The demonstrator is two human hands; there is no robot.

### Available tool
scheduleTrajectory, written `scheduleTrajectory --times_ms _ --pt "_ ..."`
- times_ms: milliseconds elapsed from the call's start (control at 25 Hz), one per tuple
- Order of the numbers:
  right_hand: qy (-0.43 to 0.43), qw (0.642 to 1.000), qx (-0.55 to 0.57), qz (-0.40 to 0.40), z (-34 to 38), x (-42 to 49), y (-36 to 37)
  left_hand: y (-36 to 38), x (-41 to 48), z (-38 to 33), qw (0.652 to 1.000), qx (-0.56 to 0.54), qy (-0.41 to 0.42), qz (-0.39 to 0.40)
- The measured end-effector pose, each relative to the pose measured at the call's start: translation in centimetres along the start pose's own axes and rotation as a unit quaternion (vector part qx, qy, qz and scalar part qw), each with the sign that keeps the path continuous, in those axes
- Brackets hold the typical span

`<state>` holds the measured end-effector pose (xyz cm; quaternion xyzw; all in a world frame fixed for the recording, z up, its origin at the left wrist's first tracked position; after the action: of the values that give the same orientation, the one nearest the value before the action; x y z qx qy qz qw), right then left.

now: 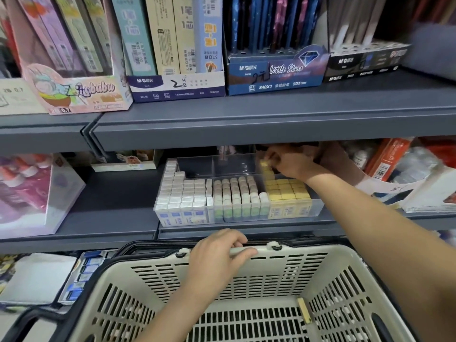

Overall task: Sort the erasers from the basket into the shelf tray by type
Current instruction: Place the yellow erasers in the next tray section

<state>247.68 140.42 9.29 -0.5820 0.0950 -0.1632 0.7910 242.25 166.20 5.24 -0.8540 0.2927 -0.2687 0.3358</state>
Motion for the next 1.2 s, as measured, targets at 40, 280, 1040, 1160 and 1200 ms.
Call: scheduleTrajectory --times_ms 40,280,1040,1160,1200 --pt "0.011 1.0 0.009 0.027 -0.3 0.1 0.4 0.0 -0.1 -0.1 1.0 0.006 0.004 -0.003" --pt "0.017 0.997 0.043 0.062 -0.4 -1.0 0.3 0.1 0.0 -0.1 0.999 0.033 0.006 0.001" --pt "-0.037 0.975 0.051 0.215 2.4 -29.4 6.1 14.5 -13.1 -4.7 0.926 -0.078 0.083 0.361" --pt "-0.015 0.954 -0.011 0.298 1.3 -30.1 7.7 18.4 -15.8 -4.7 0.879 -0.013 0.153 0.45" --pt "-0.005 0.95 -0.018 0.31 1.2 -30.2 7.8 19.5 -16.6 -4.8 0.863 0.017 0.182 0.472"
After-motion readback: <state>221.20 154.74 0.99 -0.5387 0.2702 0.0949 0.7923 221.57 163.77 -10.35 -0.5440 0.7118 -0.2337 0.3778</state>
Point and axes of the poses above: each hand's wrist, its own x-axis towards the middle knuckle, its own y-axis out of the palm, z = x × y, the point moved 6 cm from there along x, towards the middle knuckle, and after that the axes turned 5 degrees about -x, right-handed, at the moved point
